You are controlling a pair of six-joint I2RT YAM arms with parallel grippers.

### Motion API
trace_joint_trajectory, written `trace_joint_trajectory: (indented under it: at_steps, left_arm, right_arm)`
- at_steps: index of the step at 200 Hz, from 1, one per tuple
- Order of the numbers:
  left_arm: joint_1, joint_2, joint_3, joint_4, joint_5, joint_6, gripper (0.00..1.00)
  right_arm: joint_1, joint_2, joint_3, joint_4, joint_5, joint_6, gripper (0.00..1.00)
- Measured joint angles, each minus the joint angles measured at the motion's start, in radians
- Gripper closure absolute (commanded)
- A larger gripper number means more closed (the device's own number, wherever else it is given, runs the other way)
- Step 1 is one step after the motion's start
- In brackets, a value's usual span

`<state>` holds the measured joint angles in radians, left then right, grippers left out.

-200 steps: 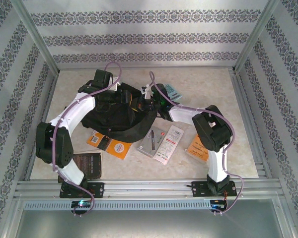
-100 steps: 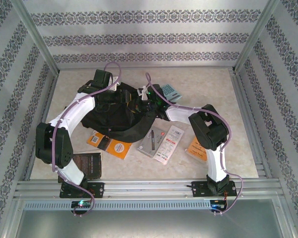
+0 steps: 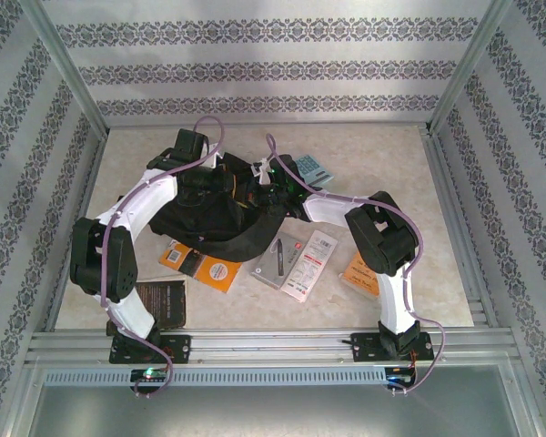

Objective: Pack the student bag

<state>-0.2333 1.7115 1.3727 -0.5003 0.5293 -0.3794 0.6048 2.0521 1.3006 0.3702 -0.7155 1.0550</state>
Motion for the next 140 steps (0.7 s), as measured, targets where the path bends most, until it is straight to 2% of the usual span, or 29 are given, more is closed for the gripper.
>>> trace_joint_trajectory:
  at_steps: [12, 57, 104, 140]
  left_arm:
    - [0.003, 0.000, -0.005, 0.009, 0.008, -0.008, 1.00]
    - [0.030, -0.053, -0.008, 0.023, 0.012, -0.034, 1.00]
    - [0.044, -0.151, 0.026, 0.024, -0.010, -0.064, 1.00]
    - [0.044, -0.153, 0.079, 0.038, -0.010, -0.092, 1.00]
  right_arm:
    - [0.000, -0.002, -0.002, -0.003, 0.006, -0.011, 1.00]
    - [-0.029, -0.148, -0.066, -0.144, 0.082, -0.110, 0.78]
    - [-0.122, -0.383, -0.090, -0.348, 0.228, -0.200, 0.68]
    - [-0.195, -0.445, -0.101, -0.513, 0.348, -0.223, 0.56]
